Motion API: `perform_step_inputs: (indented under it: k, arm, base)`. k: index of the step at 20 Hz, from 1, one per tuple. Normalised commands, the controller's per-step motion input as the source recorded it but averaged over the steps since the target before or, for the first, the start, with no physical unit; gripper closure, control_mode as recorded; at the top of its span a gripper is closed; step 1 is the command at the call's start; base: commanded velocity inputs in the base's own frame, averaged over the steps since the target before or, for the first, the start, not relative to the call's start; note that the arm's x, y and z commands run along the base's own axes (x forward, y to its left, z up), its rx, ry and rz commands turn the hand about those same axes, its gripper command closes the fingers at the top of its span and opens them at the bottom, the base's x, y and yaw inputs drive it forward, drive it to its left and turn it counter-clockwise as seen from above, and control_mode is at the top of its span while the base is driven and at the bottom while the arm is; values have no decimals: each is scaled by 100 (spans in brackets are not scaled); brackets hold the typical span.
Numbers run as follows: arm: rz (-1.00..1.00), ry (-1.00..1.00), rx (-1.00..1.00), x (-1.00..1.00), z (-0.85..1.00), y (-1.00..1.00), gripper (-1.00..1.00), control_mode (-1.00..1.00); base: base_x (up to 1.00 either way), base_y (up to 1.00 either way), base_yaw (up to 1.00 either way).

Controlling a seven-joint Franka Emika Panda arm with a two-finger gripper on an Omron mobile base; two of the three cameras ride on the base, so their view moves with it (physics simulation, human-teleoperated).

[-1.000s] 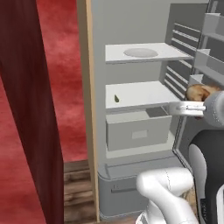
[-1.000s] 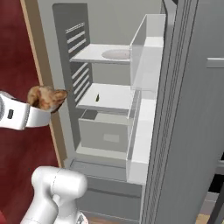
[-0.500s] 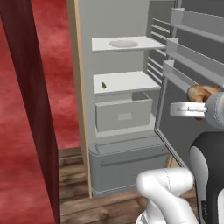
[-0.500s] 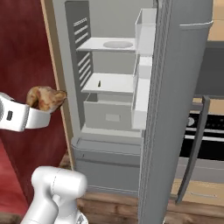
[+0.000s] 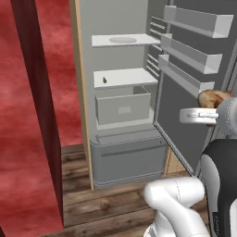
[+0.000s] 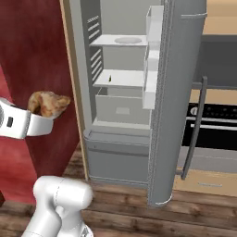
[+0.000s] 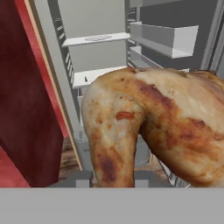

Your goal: Retrieve the chicken drumstick from the fridge and place it on the cutting board.

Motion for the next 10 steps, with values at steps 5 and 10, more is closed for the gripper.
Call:
perform_step_inputs:
  k: [5,10]
  arm:
    - [0,0,0,0,0,0,100,100]
    - [0,0,0,0,0,0,100,100]
  base:
    - [-68,8,0]
    - [-44,5,-5]
